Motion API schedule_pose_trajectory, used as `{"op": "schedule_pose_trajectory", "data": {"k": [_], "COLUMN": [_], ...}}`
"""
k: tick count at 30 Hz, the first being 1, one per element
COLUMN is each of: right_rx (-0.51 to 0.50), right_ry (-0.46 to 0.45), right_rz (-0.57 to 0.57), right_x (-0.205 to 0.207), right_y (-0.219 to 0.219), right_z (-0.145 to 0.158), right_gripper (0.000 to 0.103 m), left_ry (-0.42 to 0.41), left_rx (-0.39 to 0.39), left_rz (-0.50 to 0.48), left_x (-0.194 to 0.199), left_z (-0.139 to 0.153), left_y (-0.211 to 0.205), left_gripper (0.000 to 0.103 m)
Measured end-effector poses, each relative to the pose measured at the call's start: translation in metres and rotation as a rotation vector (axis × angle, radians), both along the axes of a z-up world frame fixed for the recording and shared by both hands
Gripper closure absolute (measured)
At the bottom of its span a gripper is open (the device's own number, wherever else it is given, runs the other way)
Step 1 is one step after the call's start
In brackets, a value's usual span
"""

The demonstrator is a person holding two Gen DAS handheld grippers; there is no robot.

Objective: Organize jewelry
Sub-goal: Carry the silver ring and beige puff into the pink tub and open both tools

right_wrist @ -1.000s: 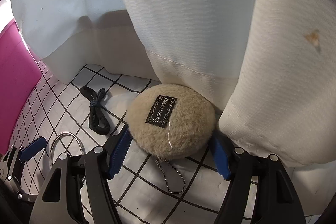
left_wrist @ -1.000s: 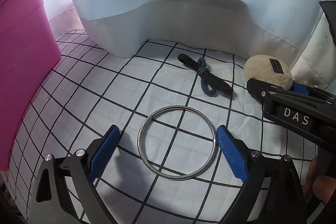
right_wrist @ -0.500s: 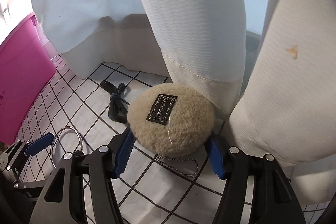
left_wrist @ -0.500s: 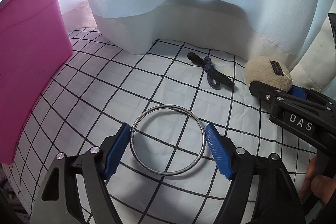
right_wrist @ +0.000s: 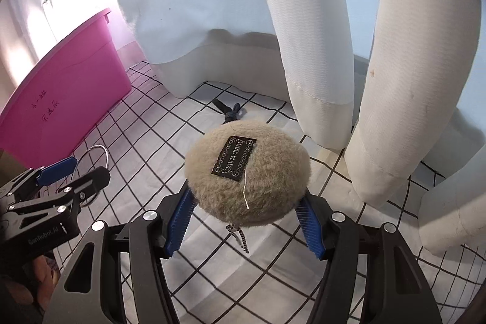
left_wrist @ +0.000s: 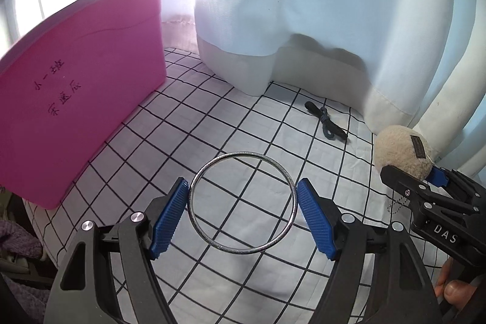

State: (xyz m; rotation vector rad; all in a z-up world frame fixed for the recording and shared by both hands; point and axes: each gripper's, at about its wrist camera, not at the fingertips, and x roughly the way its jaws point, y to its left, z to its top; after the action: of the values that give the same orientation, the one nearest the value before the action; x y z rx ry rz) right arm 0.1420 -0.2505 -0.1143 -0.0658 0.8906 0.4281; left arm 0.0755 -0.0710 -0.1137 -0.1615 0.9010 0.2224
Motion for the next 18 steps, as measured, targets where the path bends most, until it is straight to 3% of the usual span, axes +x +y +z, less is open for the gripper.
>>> {"op": "schedule_pose_trajectory", "data": {"k": [11,18], "right_rx": [0.098,0.152], "right_ry": [-0.101,-0.162], "right_rz": [0.152,0.230], "right_x": [-0.044,-0.057], "right_y": [0.015,0.052], "right_z": [0.075,0.127], "right_gripper": [0.042,0.042], "left_ry": [-0.123,-0.220], "left_rx": [0.043,0.052], "left_rz": [0.140,0.185], "left_x": [-0.065,-0.089], "left_z": [0.093,0.151], "left_y": [0.035,0.068], "left_gripper": [0.031,0.031]}}
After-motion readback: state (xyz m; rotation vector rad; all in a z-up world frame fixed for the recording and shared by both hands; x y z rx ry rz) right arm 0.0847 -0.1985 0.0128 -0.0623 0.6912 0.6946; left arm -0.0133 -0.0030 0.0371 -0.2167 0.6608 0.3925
